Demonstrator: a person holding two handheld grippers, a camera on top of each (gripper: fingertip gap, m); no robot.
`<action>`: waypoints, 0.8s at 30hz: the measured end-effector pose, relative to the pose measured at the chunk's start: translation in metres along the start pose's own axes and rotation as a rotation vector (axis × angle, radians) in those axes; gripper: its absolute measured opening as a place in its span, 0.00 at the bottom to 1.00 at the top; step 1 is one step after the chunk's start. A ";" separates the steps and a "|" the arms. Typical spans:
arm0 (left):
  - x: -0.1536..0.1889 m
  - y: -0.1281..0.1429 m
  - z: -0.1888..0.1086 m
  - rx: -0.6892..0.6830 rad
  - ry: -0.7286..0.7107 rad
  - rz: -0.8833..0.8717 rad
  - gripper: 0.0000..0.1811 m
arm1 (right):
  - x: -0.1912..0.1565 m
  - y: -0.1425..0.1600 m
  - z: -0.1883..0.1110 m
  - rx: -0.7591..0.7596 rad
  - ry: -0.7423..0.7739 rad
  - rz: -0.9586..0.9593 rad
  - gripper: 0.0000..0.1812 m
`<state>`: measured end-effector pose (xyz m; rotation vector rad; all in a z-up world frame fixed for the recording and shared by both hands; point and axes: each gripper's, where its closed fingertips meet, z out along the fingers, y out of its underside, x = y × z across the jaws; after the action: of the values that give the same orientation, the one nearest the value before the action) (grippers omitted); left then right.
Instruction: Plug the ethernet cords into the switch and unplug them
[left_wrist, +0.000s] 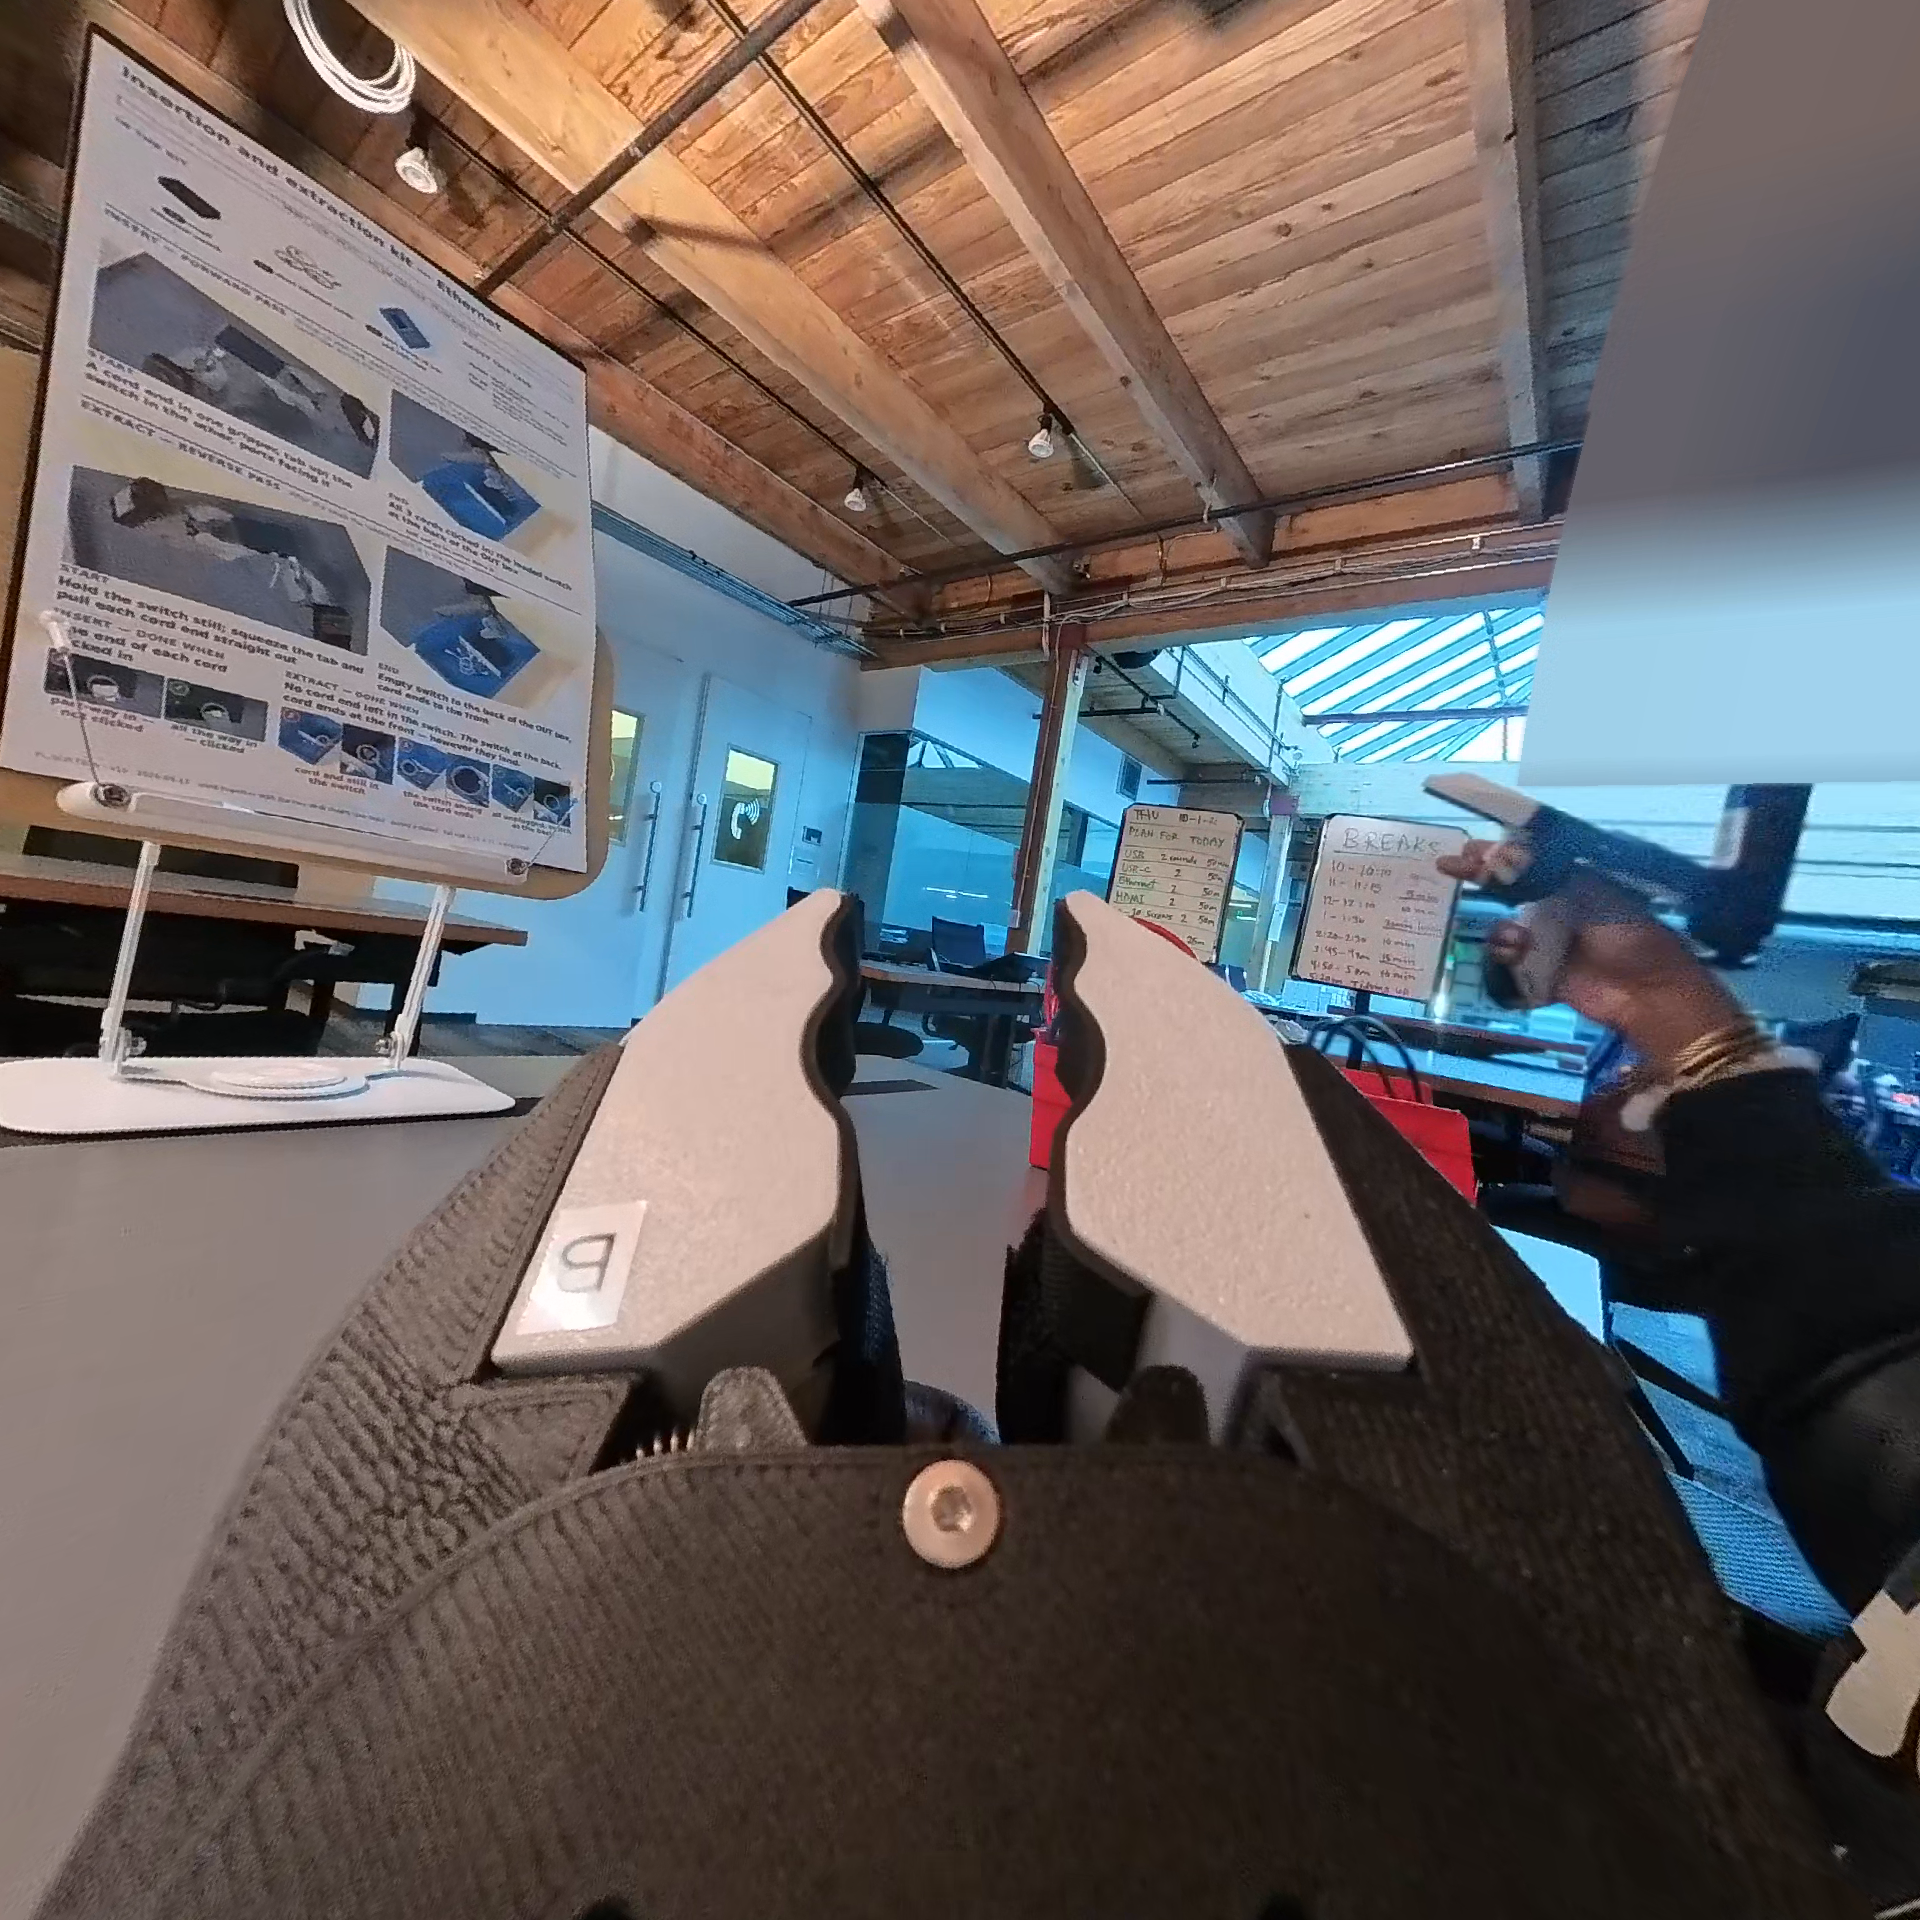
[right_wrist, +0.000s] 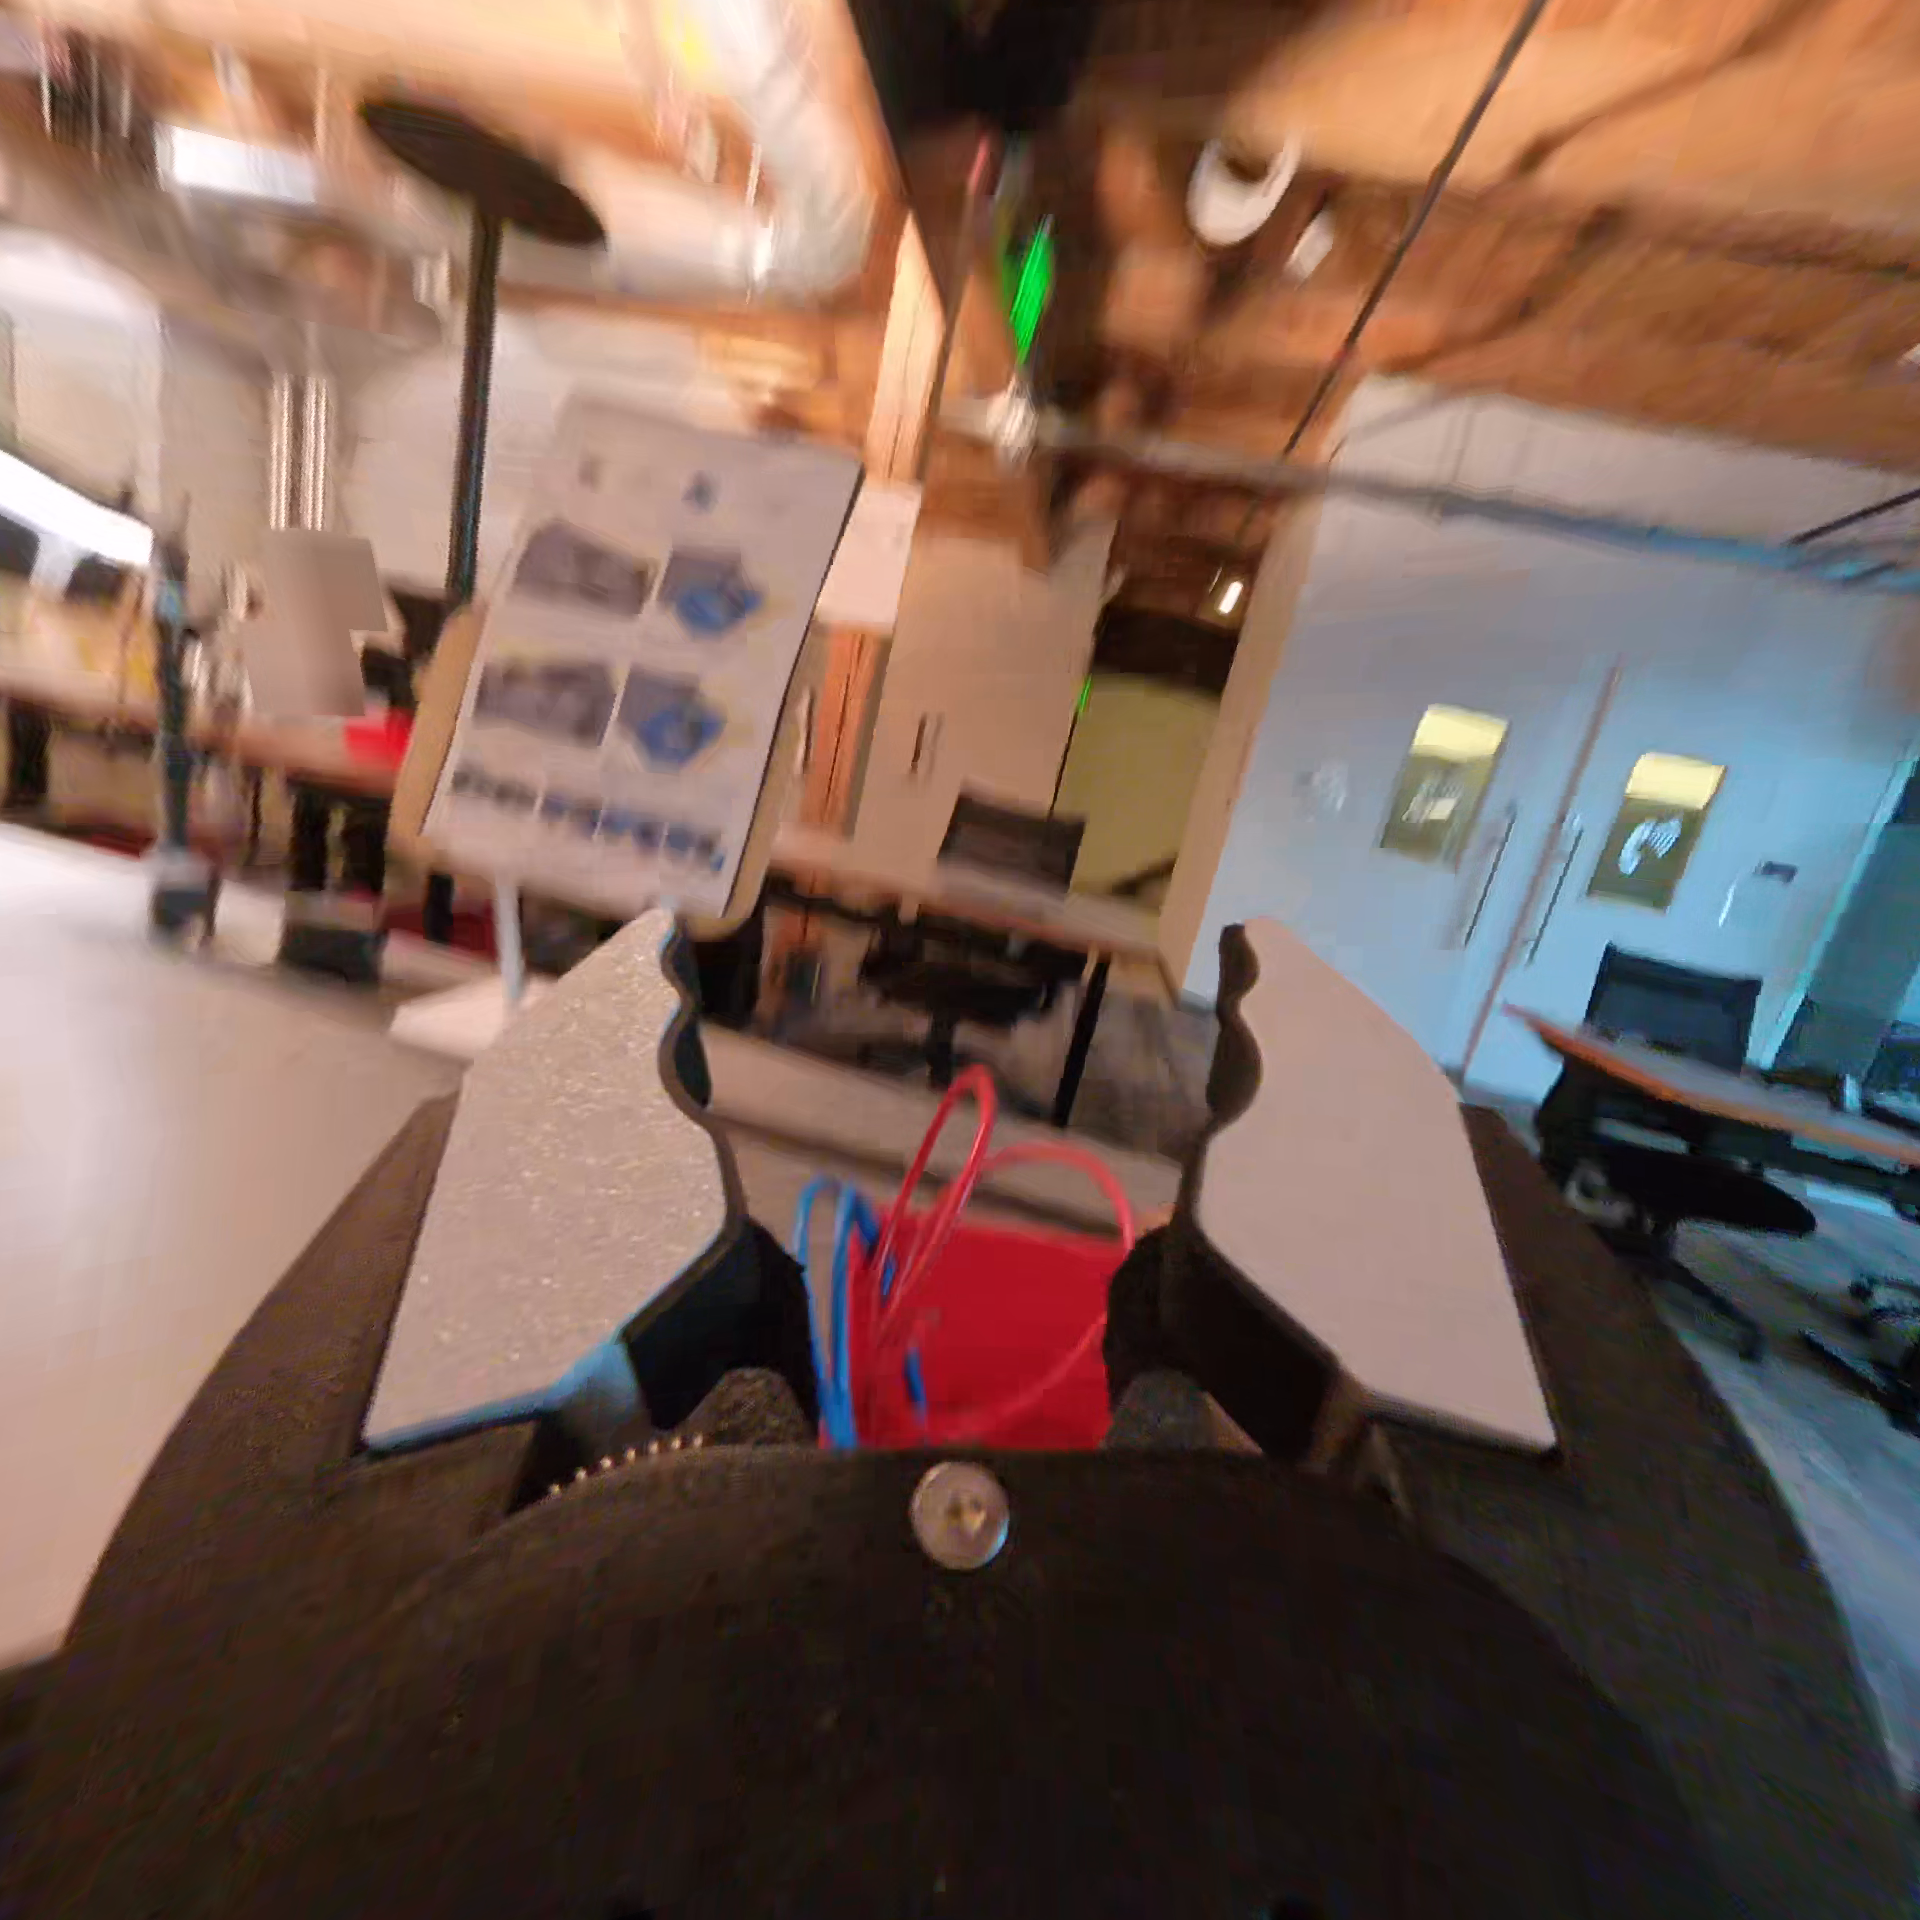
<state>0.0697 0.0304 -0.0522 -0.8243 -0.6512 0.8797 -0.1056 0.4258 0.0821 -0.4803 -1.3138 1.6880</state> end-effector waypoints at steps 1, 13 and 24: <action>0.000 0.000 0.000 -0.002 0.000 -0.003 0.19 | -0.010 0.006 -0.005 -0.112 -0.036 -0.023 0.53; -0.003 0.001 0.001 -0.002 -0.013 -0.015 0.19 | -0.049 0.210 -0.127 -1.355 -0.263 0.017 0.37; -0.005 0.001 0.001 0.002 -0.016 -0.024 0.19 | -0.104 0.245 -0.061 -1.295 -0.365 -0.450 0.14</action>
<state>0.0664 0.0270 -0.0535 -0.8069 -0.6729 0.8654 -0.1098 0.3689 -0.1853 -0.5210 -2.4852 0.3773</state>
